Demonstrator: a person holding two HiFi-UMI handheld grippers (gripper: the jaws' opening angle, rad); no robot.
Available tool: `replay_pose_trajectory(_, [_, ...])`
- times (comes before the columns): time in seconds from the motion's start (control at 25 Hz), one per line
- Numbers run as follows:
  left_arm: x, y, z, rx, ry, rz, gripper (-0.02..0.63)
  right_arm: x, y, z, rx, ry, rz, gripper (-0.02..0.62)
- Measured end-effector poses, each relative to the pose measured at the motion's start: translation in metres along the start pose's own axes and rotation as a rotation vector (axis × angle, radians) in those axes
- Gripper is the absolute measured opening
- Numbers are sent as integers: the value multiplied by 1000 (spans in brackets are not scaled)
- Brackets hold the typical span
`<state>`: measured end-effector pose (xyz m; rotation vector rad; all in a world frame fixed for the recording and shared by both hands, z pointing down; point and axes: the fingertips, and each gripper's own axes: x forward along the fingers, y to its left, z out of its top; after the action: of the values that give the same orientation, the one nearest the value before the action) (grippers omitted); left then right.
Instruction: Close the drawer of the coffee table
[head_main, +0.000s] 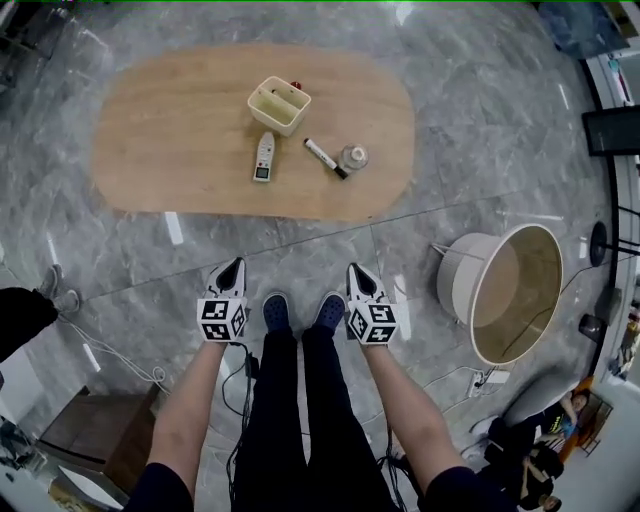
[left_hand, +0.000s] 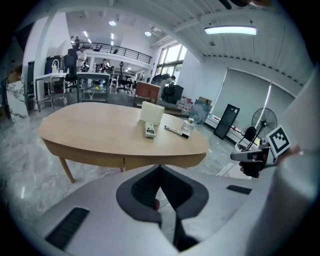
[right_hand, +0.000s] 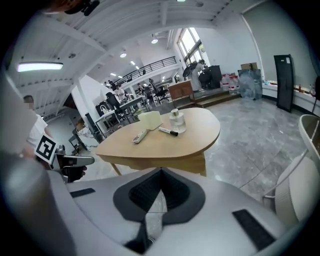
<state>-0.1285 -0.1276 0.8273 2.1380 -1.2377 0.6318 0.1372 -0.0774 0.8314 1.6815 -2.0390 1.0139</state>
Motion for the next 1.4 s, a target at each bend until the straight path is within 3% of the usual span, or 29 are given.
replay_pose_trajectory(0.32, [-92, -29, 25, -25, 24, -4, 25, -94, 39, 29, -15, 38, -11, 26])
replay_pose_trajectory(0.68, [-176, -55, 101, -1, -75, -3, 25, -186, 71, 97, -75, -32, 17, 26])
replay_pose_trajectory(0.8, [-207, -68, 114, 30, -89, -11, 25, -213, 82, 112, -82, -55, 19, 26])
replay_pose_trajectory(1.08, [-265, -85, 142, 1, -159, 14, 25, -265, 101, 140, -98, -102, 24, 26])
replay_pose_trajectory(1.4, [-282, -113, 171, 42, -207, 9, 25, -305, 90, 162, -102, -138, -4, 26])
